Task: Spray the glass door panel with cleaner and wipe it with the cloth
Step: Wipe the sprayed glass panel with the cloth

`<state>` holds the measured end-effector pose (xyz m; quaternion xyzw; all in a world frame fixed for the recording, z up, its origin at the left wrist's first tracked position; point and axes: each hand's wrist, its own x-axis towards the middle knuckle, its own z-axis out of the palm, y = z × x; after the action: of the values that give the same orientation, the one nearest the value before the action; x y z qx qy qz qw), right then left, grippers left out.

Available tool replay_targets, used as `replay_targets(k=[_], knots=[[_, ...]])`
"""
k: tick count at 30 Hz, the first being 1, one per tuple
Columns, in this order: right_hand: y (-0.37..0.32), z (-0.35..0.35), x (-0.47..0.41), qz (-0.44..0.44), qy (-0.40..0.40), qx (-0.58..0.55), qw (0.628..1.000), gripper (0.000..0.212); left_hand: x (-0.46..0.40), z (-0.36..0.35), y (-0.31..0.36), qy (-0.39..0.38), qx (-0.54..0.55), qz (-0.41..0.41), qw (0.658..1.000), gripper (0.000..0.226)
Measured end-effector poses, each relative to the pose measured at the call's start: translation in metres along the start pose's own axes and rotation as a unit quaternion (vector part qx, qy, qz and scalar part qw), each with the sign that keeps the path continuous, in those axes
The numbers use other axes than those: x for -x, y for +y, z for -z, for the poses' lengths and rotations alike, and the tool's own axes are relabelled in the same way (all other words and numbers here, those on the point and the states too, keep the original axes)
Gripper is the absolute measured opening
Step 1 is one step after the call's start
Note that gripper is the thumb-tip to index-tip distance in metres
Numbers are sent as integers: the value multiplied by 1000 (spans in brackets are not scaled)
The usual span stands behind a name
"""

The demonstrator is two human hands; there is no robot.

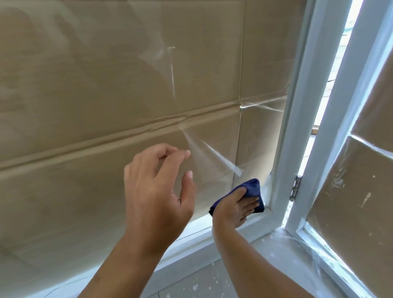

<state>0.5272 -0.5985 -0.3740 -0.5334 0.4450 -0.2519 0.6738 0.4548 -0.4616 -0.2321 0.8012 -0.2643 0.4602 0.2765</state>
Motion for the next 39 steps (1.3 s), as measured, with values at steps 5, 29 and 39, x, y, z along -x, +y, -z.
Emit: replay_targets(k=[5, 29, 39], knots=[[-52, 5, -27, 143, 48, -35, 988, 80, 1, 7, -10, 14, -22, 2, 1000, 26], [10, -12, 23, 224, -10, 28, 974, 88, 20, 53, -83, 79, -185, -70, 977, 22], [119, 0, 8, 836, -136, 305, 436, 65, 13, 76, -110, 152, -143, -52, 977, 30]])
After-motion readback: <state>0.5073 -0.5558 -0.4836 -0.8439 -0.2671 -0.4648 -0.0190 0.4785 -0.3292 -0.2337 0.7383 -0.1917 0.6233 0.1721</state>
